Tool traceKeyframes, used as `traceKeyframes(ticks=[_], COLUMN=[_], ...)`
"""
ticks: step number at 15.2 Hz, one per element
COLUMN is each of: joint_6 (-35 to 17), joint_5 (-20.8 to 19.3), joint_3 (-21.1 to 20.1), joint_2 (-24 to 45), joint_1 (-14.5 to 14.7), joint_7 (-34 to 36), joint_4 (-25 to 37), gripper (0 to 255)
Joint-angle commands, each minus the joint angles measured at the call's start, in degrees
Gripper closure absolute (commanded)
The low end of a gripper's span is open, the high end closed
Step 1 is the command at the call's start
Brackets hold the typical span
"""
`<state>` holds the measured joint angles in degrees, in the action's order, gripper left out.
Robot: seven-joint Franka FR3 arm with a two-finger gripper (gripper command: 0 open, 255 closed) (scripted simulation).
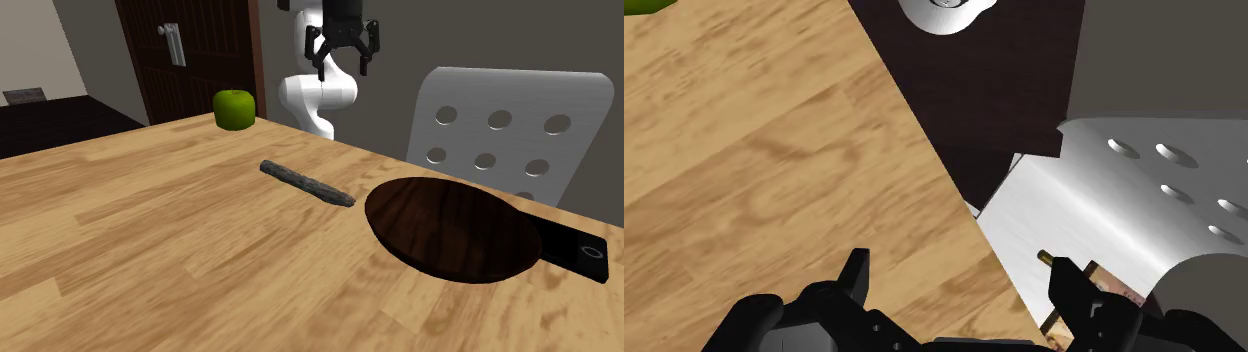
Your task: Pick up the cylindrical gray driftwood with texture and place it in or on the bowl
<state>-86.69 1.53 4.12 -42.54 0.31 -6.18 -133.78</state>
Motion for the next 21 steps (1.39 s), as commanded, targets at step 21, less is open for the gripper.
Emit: traceKeyframes(ticks=[21], joint_6=[-11.43], joint_5=[3.99], joint_3=[22.73], joint_2=[43.52], joint_1=[9.15], joint_7=[-67.69], joint_4=[27.14], gripper=[0])
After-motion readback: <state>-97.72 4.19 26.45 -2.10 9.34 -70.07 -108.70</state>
